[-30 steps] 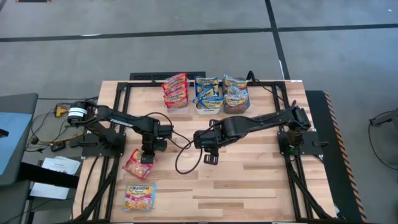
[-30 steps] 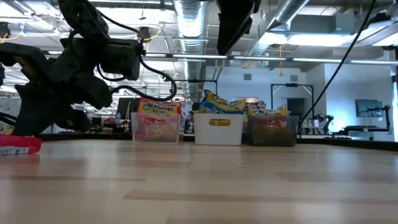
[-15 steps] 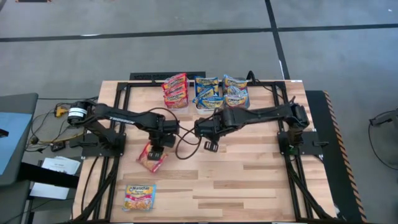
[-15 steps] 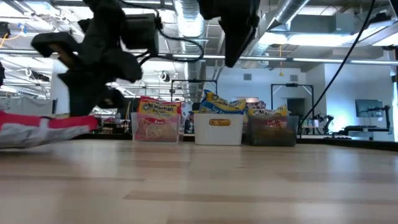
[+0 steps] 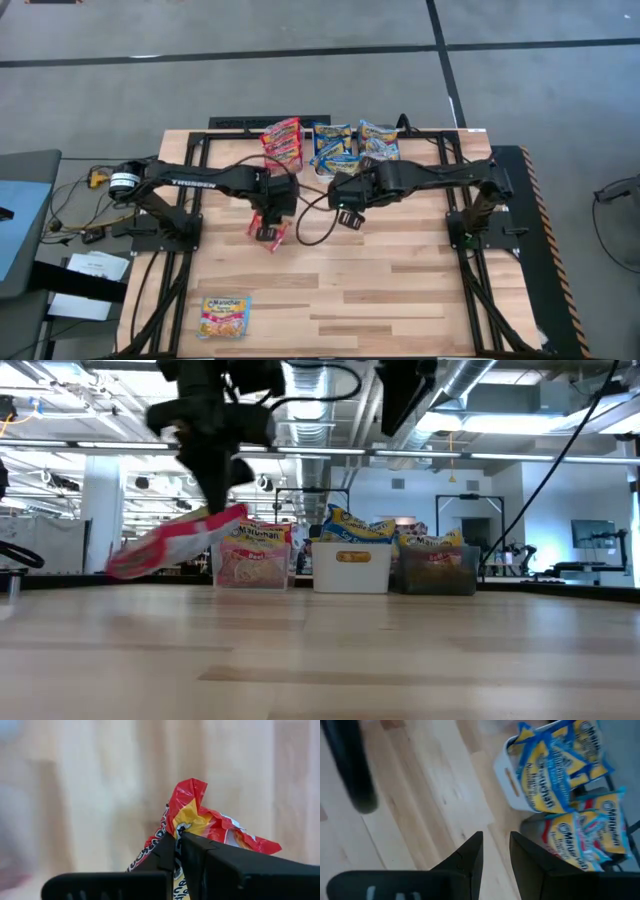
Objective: Sort Maruchan noodles
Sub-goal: Put the red noodle pack into the transparent bin
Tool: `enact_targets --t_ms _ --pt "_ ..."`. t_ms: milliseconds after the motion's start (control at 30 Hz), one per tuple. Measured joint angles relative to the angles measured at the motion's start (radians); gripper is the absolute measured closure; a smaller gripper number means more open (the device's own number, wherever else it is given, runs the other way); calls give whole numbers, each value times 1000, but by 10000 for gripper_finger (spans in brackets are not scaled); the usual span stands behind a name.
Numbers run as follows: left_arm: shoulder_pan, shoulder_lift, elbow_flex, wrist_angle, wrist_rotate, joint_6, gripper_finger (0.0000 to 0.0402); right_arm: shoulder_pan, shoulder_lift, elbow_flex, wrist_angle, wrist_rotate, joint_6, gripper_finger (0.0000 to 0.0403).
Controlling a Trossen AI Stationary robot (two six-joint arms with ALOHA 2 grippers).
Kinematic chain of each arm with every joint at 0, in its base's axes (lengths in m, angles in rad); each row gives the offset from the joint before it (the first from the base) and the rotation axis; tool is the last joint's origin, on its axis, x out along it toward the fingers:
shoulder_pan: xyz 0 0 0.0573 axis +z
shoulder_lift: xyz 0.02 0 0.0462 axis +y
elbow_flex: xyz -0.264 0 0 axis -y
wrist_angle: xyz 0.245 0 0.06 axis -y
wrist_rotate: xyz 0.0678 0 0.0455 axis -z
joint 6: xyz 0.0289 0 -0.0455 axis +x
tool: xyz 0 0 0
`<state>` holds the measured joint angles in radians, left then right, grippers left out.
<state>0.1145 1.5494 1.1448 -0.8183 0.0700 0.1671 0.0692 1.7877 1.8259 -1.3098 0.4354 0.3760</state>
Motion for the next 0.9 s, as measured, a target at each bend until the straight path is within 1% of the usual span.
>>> enact_targets --t_ms 100,200,300,400,467,600,733,900 --pt "22 0 58 -1 -98 -12 401 0 -36 0 -1 16 -7 282" --pt "45 0 117 2 -236 -21 401 0 -71 0 0 28 -29 282" --pt "71 0 174 8 -389 -22 401 0 -92 0 0 65 -69 282" --pt "101 0 215 51 -493 -23 401 -10 -122 0 1 93 -96 282" --pt "123 -1 234 88 -523 -24 401 -24 -137 0 0 95 -96 282" --pt "165 -1 248 120 -530 -22 401 -53 -149 0 -1 97 -97 282" --pt "201 2 248 128 -532 -55 401 -80 -149 0 -27 97 -115 282" --pt "236 29 247 134 -561 -51 401 -106 -147 0 -49 97 -122 282"
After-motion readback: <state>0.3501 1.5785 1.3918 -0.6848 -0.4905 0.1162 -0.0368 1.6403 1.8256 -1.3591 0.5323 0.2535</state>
